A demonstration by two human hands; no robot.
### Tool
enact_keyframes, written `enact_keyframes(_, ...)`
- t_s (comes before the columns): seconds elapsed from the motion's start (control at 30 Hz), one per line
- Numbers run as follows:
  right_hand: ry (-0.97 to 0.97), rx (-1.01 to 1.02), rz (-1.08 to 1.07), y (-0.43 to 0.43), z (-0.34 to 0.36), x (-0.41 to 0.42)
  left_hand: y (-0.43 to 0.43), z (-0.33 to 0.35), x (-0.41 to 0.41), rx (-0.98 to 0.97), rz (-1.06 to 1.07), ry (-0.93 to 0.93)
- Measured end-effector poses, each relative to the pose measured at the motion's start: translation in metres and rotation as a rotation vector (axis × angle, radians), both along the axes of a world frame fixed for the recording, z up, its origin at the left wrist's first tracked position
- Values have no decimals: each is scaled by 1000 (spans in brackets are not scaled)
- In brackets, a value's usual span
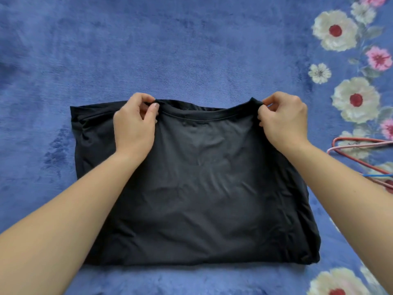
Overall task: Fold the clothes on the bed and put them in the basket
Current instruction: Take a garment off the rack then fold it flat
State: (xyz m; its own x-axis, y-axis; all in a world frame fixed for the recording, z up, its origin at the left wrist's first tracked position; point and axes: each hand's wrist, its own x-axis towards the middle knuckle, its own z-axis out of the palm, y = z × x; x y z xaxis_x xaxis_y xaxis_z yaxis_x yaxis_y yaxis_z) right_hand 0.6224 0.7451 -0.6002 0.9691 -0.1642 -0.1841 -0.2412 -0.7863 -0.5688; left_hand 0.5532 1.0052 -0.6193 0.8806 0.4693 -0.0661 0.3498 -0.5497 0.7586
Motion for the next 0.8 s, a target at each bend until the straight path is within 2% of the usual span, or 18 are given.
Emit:
enact_keyframes(0.07,-13,-63,28,6,-8,-14,-8,-3,-10,-11,-49,6)
enact_keyframes(0.13,-130,-121,137,16,-16,-43,-24,-11,-31,74,-151,-13)
enact_keyframes(0.2,-240,-118,365,28,-26,-79,-45,-17,-60,225,-299,-33)
enact_keyframes(0.3,-169,-300,765,17,-48,-110,-54,-30,-101,393,-428,107)
enact_keyframes(0.33,-114,-364,766,2,-54,-108,-45,-35,-111,431,-400,189)
enact_keyframes(0.47,59,-551,430,-56,-62,-92,19,-44,-143,594,-287,388)
enact_keyframes(0.63,7,-531,289,-58,-41,-120,55,-34,-194,627,-99,447)
enact_keyframes(0.7,-55,-523,386,-43,-38,-161,38,-28,-214,635,-98,415)
enact_keyframes(0.8,-33,-469,688,-27,-43,-245,1,-25,-249,662,-285,396)
